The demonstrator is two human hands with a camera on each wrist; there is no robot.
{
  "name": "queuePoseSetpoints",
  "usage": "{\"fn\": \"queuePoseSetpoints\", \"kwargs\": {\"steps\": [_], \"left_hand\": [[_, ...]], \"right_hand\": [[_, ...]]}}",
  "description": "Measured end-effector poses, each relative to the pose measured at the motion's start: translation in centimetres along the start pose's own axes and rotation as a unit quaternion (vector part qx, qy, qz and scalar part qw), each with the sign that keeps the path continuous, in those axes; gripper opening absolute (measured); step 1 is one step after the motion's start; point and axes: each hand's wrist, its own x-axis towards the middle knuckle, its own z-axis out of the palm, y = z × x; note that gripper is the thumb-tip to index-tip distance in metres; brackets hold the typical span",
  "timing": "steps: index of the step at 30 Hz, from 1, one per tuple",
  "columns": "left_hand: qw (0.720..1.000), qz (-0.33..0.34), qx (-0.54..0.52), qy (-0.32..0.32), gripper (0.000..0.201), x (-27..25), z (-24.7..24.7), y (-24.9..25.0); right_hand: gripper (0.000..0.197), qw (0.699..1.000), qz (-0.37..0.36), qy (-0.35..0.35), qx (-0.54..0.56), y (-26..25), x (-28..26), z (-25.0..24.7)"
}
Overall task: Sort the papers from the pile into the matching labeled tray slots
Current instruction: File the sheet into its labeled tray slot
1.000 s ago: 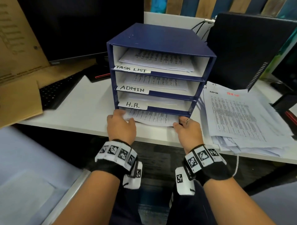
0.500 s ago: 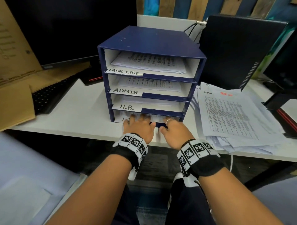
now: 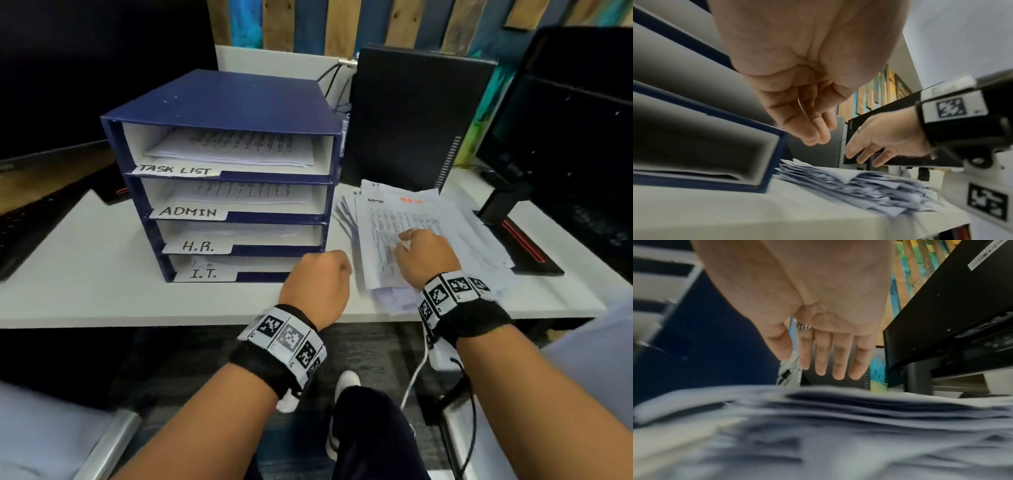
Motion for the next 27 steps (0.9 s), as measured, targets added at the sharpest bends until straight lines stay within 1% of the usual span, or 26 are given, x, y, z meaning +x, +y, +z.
{"fn": "queuePoseSetpoints", "kwargs": {"steps": [2, 3, 4, 5, 7, 8, 9, 11, 12, 16, 18, 21, 23, 25, 27], "left_hand": [[0.999, 0.003, -0.031, -0.015, 0.030, 1.2, 1.4, 1.5], [0.999, -0.003, -0.045, -0.023, 0.031, 1.9, 2.2, 2.1], [0.998, -0.014, -0.053, -0.031, 0.034, 2.7, 2.9, 2.4], [0.997, -0.030, -0.051, -0.043, 0.036, 3.5, 3.7, 2.7], [0.994, -0.075, -0.043, -0.065, 0.038, 5.0, 5.1, 2.7], [0.992, -0.098, -0.045, -0.071, 0.037, 5.7, 5.8, 2.7], [0.989, -0.118, -0.052, -0.074, 0.037, 6.1, 6.3, 2.8], [0.985, -0.138, -0.073, -0.070, 0.037, 6.8, 7.1, 2.7], [0.984, -0.143, -0.085, -0.063, 0.036, 7.2, 7.4, 2.7], [0.974, -0.179, -0.132, -0.039, 0.037, 8.5, 8.0, 2.6], [0.975, -0.181, -0.125, -0.025, 0.034, 8.9, 8.4, 2.8], [0.978, -0.180, -0.102, 0.020, 0.031, 9.0, 8.5, 3.6], [0.978, -0.183, -0.095, 0.032, 0.024, 8.6, 8.1, 4.8], [0.984, -0.155, -0.079, 0.034, 0.015, 7.9, 7.7, 6.3], [0.992, -0.106, -0.054, 0.048, 0.016, 7.0, 7.5, 7.9]], "right_hand": [[0.023, 0.997, 0.017, -0.060, -0.055, 1.7, 0.6, 0.0], [0.023, 0.995, 0.020, -0.070, -0.073, 2.4, 0.8, -0.1], [0.024, 0.994, 0.019, -0.060, -0.090, 3.0, 0.8, -0.1], [0.025, 0.994, 0.017, -0.036, -0.106, 3.5, 0.9, -0.3], [0.031, 0.993, -0.009, 0.004, -0.121, 4.2, 1.1, -0.5], [0.034, 0.992, -0.024, -0.006, -0.124, 4.6, 1.2, -0.6], [0.036, 0.991, -0.034, -0.032, -0.124, 5.0, 1.4, -0.5], [0.038, 0.988, -0.033, -0.088, -0.126, 5.4, 1.6, -0.2], [0.039, 0.986, -0.033, -0.095, -0.130, 5.5, 1.6, -0.2], [0.039, 0.982, -0.055, -0.082, -0.162, 5.9, 2.0, 0.0], [0.040, 0.980, -0.056, -0.083, -0.173, 6.0, 2.1, 0.0], [0.040, 0.981, -0.056, -0.086, -0.166, 6.1, 2.2, 0.0], [0.040, 0.983, -0.051, -0.086, -0.156, 6.1, 2.2, 0.0], [0.041, 0.988, -0.034, -0.090, -0.119, 6.3, 2.3, -0.1], [0.042, 0.994, -0.007, -0.093, -0.051, 6.8, 2.5, -0.5]]}}
